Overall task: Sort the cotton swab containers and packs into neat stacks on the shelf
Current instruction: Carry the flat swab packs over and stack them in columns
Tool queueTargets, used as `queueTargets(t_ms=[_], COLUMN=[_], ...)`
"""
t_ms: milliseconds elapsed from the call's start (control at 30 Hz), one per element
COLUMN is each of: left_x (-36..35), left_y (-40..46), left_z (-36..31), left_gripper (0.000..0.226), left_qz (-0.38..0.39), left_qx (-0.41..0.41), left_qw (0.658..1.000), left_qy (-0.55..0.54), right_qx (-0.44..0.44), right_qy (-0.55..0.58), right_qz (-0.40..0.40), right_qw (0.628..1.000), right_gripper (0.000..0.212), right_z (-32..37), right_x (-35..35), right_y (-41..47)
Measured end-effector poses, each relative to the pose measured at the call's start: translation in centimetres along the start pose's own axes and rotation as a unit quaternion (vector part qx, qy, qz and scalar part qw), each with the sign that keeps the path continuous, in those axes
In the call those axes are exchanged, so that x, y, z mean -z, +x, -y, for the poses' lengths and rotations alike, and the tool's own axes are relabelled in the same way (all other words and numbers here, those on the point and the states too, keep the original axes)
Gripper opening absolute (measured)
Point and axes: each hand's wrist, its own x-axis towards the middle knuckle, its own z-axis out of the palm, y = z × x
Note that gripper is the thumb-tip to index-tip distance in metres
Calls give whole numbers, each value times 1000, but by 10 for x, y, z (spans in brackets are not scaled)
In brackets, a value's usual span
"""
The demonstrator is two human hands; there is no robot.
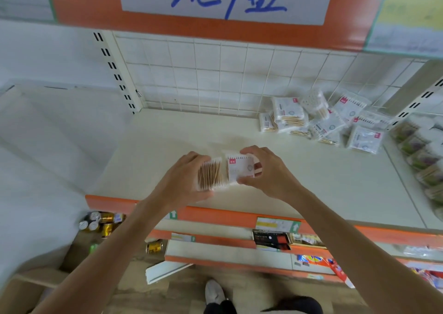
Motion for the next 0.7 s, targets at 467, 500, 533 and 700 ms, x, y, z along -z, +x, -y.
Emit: queueTargets(t_ms=[467,500,533,700], left_x=[-29,-29,-29,-36], left_y=[4,3,2,7], left_z=[-61,-66,-73,-123], left_gripper=[83,83,83,85], left_qz=[-7,-5,-3,3], left_qx=[-88,-89,-92,-117], left_qw=[996,996,996,993], left_qy=[-24,-18,-11,17], right_qx=[-25,-15,-8,7], right_qy=[112,114,117,128], right_qz=[-46,-47,-50,-84], right_qw=[992,992,992,988], right_gripper=[25,25,25,25], right_z=[-46,-48,-50,-75], right_x=[46,50,55,85], right_y=[-69,-74,-81,-124])
